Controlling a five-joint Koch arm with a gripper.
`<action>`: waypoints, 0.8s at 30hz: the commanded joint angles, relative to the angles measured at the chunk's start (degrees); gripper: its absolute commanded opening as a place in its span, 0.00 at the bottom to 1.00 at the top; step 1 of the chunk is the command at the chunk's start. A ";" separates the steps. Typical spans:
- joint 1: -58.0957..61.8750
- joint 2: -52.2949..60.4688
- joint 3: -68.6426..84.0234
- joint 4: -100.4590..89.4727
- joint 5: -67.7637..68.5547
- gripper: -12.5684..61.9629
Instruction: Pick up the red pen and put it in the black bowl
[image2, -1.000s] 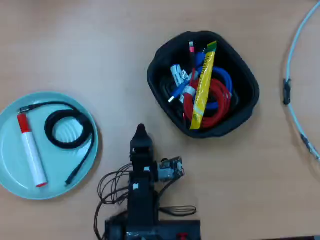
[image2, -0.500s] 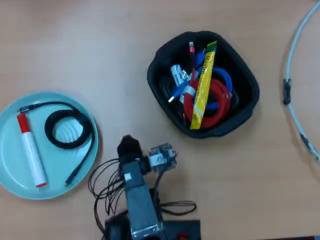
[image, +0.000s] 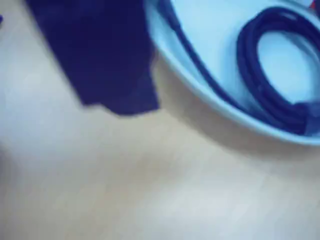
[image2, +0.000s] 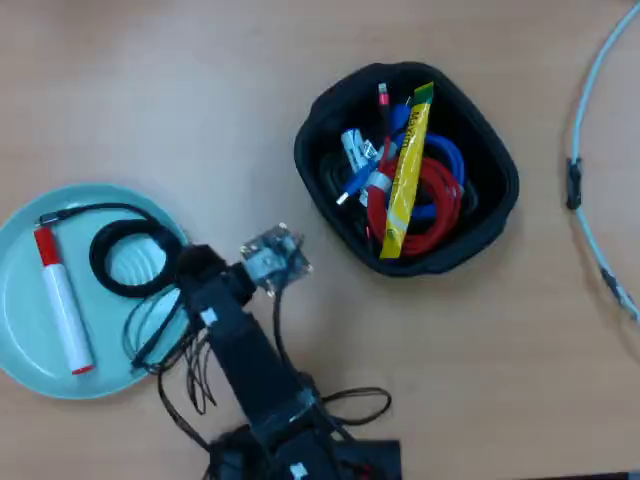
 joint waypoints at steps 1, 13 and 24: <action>-4.48 -0.44 -8.35 4.22 -2.99 0.73; -21.62 -17.67 -22.06 4.13 -13.89 0.58; -31.64 -31.38 -32.87 4.92 -22.06 0.57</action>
